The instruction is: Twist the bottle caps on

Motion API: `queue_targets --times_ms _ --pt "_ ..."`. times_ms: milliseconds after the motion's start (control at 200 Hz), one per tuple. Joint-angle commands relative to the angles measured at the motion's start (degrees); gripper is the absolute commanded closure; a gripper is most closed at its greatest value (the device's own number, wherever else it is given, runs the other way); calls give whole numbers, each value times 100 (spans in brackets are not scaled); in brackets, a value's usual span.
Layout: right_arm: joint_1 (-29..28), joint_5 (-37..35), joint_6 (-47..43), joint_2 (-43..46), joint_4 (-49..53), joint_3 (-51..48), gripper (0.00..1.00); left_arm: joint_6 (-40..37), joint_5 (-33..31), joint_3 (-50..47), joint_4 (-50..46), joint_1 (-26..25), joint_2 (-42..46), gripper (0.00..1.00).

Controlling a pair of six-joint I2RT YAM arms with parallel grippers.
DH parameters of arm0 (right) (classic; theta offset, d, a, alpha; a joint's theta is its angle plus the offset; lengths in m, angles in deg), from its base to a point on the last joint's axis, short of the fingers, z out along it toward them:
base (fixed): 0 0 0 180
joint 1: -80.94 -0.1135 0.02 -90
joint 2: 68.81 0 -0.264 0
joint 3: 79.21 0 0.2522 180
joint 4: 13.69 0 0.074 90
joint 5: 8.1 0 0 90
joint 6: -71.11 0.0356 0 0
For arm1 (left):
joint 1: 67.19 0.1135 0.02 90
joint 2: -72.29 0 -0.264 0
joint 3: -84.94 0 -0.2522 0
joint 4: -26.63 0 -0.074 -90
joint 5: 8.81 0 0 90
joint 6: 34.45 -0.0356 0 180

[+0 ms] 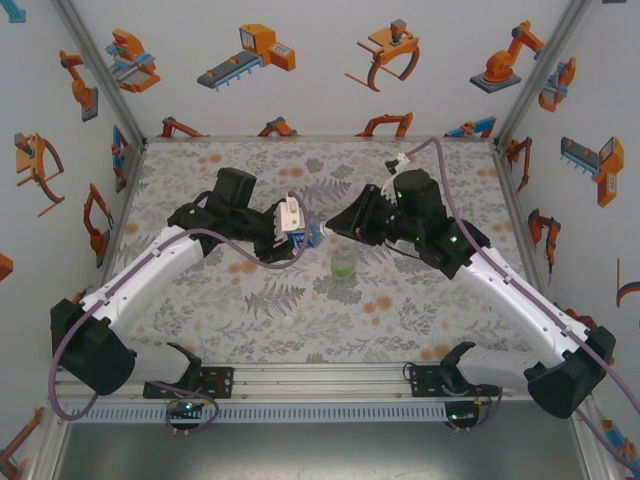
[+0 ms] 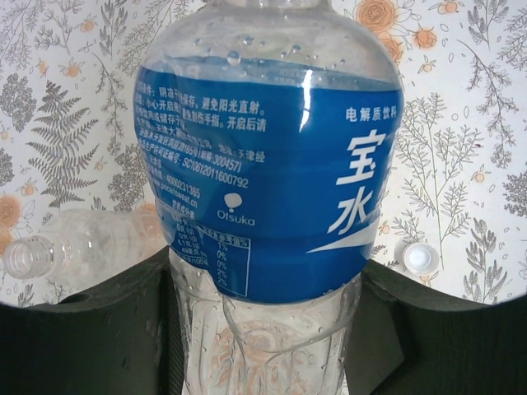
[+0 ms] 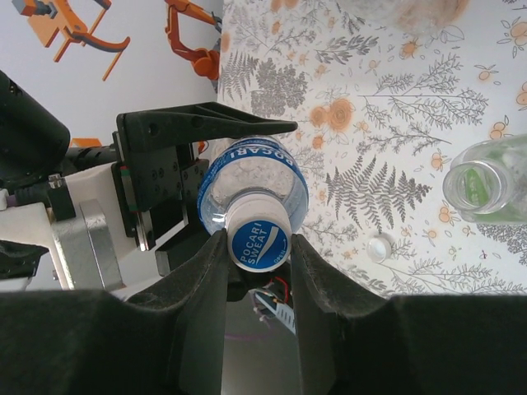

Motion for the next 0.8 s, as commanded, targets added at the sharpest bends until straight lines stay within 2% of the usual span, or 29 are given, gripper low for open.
queue_targets --times_ms 0,90,250,370,626,716,791 --pt "0 -88 -180 19 142 132 77 42 320 13 250 -52 147 100" --pt "-1 -115 -869 215 -258 0 66 42 367 14 243 -52 133 100" --pt "-1 13 -2717 659 -799 -155 57 -2 452 31 190 -51 120 100" --pt "9 492 -4327 872 -834 -92 57 -21 491 47 155 -49 104 100" --pt "7 1713 -7490 801 94 288 56 -197 910 79 -3 -51 140 100" --pt "9 2363 -8368 809 144 289 54 -297 1173 43 -31 -51 189 100" --pt "8 2609 -8594 755 100 342 50 -386 1390 8 -40 -52 238 100"
